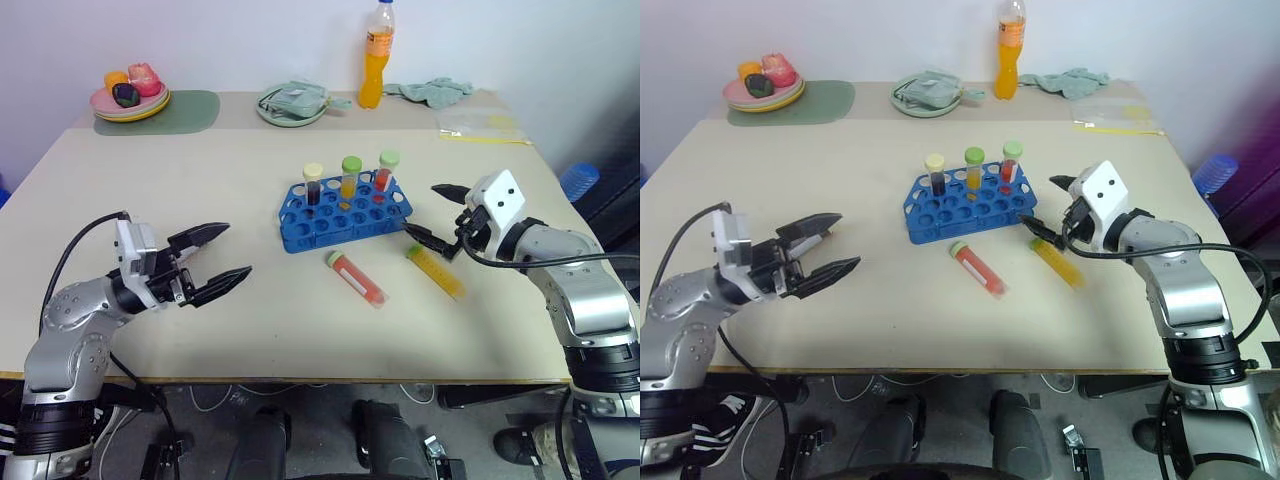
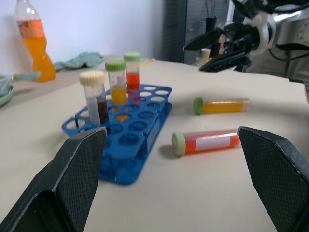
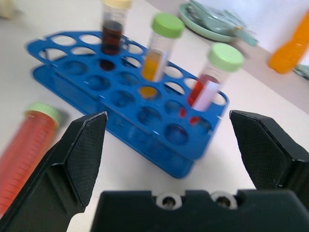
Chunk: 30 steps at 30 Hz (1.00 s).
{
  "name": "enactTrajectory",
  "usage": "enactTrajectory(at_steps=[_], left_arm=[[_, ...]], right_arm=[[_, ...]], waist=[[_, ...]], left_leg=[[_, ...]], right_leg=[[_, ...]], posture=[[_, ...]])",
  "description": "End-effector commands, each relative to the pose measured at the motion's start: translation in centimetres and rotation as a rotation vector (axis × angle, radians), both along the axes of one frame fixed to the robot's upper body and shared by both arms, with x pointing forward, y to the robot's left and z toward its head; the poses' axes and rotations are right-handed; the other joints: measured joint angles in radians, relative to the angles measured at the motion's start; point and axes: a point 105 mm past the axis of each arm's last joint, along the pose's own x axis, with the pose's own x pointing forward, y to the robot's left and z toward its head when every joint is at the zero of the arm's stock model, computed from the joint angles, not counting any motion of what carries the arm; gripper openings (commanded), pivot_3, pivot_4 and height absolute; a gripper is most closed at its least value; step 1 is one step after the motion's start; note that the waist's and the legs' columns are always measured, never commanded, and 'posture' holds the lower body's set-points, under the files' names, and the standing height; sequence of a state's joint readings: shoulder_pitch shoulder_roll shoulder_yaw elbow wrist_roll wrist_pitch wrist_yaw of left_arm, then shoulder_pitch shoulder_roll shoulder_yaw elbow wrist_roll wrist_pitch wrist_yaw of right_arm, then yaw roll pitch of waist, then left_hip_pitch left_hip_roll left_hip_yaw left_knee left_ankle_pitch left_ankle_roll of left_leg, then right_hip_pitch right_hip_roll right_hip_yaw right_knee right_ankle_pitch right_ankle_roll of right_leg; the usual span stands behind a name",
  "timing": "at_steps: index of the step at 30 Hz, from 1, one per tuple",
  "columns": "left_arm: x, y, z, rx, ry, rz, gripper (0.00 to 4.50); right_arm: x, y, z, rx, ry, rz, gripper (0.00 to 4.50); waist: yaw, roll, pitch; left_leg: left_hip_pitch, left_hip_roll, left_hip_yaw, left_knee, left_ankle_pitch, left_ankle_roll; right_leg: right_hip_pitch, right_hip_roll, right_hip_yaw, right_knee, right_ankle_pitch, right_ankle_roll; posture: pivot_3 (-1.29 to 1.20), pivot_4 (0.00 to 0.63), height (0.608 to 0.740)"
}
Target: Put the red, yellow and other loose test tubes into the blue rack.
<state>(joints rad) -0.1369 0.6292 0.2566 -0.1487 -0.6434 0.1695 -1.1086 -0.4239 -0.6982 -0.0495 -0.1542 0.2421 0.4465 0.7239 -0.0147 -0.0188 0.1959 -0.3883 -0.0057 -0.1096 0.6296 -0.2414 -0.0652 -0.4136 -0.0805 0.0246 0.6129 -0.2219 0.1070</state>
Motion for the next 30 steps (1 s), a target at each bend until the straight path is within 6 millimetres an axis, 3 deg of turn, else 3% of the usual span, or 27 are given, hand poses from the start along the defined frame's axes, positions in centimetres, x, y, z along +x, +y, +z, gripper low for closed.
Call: enactTrajectory(at_steps=[1,8,13,16,22,30], left_arm=[[0.0,0.1,0.7,0.015,-0.027,-0.008,4.49],[-0.3,0.9,0.1,0.023,-0.012,-0.01,4.49],[-0.6,1.4,-0.2,0.031,-0.002,-0.003,4.49],[-1.0,1.4,-0.4,0.051,0.001,-0.003,4.49],[-1.6,2.0,0.2,0.077,-0.01,-0.013,4.49],[-1.9,2.2,0.7,0.087,-0.029,-0.004,4.49]], right_arm=[[-0.7,0.6,1.2,0.011,0.017,0.017,4.5],[-2.4,3.9,1.9,0.104,0.18,0.096,4.5],[-3.4,6.1,1.3,0.086,0.315,0.104,4.5],[-4.1,7.2,-0.1,0.033,0.446,0.086,4.5],[-4.4,9.9,-1.3,-0.007,0.606,0.049,4.5],[-3.6,11.3,-2.3,-0.096,0.664,0.029,4.5]], waist=[[-0.002,0.0,0.0],[-0.004,0.0,0.0],[-0.002,0.0,0.0],[-0.002,0.0,0.0],[-0.005,0.0,0.0],[-0.006,0.0,0.0]], left_leg=[[0.0,0.0,0.0,0.0,0.0,0.0],[0.0,0.0,0.0,0.0,0.0,0.0],[-0.002,0.0,0.0,0.0,0.0,0.0],[-0.002,0.0,0.0,0.0,0.0,0.0],[-0.004,0.001,0.0,-0.001,0.0,0.0],[-0.005,0.001,0.0,-0.001,0.0,0.0]], right_leg=[[0.0,0.0,0.0,0.0,0.0,0.0],[-0.001,0.0,0.0,0.0,0.0,0.0],[-0.003,0.0,0.0,0.0,0.0,0.0],[-0.003,0.0,0.0,0.0,0.0,0.0],[-0.007,0.0,0.0,0.001,0.001,-0.002],[-0.008,0.0,0.0,0.001,0.001,-0.002]], posture=[[0.0,0.15,0.74],[0.0,0.15,0.74],[0.0,0.15,0.74],[0.0,0.15,0.74],[0.0,0.15,0.74],[0.0,0.15,0.74]])
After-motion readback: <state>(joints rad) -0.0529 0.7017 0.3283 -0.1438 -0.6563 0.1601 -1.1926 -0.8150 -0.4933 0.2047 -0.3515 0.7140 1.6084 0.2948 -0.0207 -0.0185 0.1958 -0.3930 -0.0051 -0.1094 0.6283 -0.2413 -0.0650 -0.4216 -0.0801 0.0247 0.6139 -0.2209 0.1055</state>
